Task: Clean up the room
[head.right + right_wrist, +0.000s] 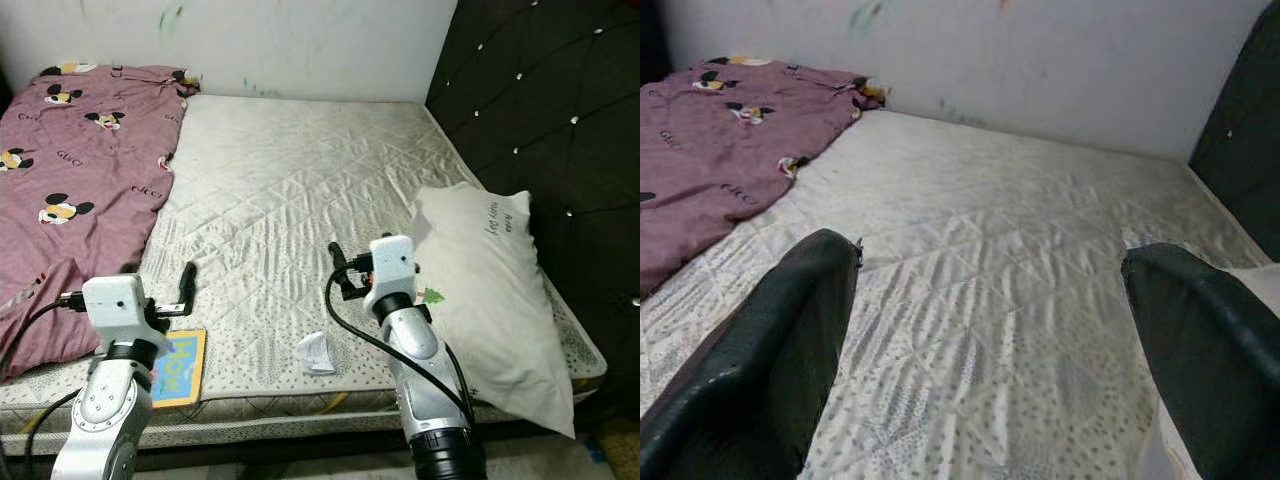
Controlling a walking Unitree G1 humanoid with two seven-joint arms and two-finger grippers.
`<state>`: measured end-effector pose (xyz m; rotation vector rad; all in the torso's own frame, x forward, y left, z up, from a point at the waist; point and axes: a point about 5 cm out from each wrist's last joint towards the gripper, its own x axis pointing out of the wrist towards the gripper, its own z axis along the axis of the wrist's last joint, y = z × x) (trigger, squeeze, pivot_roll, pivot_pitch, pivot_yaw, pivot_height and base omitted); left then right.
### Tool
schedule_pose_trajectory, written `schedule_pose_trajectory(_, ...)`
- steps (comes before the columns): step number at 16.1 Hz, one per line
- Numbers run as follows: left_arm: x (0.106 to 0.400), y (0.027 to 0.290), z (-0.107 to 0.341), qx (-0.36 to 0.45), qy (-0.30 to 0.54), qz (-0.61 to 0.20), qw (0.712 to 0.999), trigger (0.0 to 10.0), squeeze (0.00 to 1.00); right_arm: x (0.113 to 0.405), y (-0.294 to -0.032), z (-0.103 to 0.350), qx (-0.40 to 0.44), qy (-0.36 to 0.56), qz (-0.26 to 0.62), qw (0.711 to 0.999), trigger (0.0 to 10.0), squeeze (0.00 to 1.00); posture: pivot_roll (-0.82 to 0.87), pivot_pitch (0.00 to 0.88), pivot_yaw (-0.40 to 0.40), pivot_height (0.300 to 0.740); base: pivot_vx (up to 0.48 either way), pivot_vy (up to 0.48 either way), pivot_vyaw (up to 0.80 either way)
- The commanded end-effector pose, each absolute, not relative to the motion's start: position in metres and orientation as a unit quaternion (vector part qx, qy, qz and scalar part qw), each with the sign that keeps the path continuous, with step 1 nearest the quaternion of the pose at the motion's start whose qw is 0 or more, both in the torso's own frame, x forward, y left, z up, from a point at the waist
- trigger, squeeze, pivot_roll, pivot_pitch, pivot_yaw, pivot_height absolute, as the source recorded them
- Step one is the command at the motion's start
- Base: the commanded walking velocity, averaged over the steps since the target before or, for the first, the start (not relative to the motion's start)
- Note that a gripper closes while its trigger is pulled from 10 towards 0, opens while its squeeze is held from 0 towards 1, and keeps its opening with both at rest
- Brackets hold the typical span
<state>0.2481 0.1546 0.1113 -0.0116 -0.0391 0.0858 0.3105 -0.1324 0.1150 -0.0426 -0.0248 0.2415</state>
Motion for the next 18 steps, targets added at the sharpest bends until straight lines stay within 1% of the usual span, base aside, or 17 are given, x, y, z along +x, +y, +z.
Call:
schedule_pose_trajectory(1, 0.2484, 0.1555, 0.1074, 0.004, -0.001, 0.045, 0.999, 10.0, 0.00, 0.3119, -0.1351, 0.1160, -0.018, -0.009, 0.116, 0.993, 10.0, 0.00, -0.01, 0.075, -0.087, 0.740, 0.000, 0.000, 0.00)
schedule_pose_trajectory(2, 0.2480, 0.1542, 0.1103, -0.017, -0.019, 0.009, 1.000, 10.0, 0.00, 0.3114, -0.1339, 0.1158, -0.018, -0.009, 0.120, 0.993, 10.0, 0.00, -0.01, 0.075, -0.087, 0.740, 0.000, 0.000, 0.00)
schedule_pose_trajectory(4, 0.2468, 0.1572, 0.1088, -0.017, -0.009, 0.025, 0.999, 10.0, 0.00, 0.3107, -0.1320, 0.1158, -0.017, -0.006, 0.127, 0.992, 10.0, 0.00, 0.00, 0.099, -0.087, 0.735, 0.000, 0.000, 0.00)
schedule_pose_trajectory(5, 0.2464, 0.1569, 0.1088, -0.012, -0.008, 0.028, 0.999, 10.0, 0.00, 0.3103, -0.1316, 0.1155, -0.016, -0.004, 0.129, 0.991, 10.0, 0.00, 0.00, 0.104, -0.089, 0.710, 0.000, 0.000, 0.00)
schedule_pose_trajectory(9, 0.2464, 0.1553, 0.1089, -0.012, -0.004, 0.032, 0.999, 10.0, 0.00, 0.3100, -0.1321, 0.1159, -0.015, -0.002, 0.133, 0.991, 10.0, 0.00, -0.01, 0.111, -0.094, 0.675, 0.000, 0.000, 0.00)
schedule_pose_trajectory(14, 0.2466, 0.1538, 0.1083, -0.016, -0.003, 0.031, 0.999, 10.0, 0.00, 0.3096, -0.1312, 0.1155, -0.017, 0.000, 0.143, 0.990, 10.0, 0.00, -0.01, 0.104, -0.097, 0.610, 0.000, 0.000, 0.00)
schedule_pose_trajectory(18, 0.2472, 0.1525, 0.1088, -0.015, -0.005, 0.029, 0.999, 10.0, 0.00, 0.3093, -0.1301, 0.1150, -0.018, 0.001, 0.148, 0.989, 10.0, 0.00, -0.01, 0.104, -0.097, 0.605, 0.000, 0.000, 0.00)
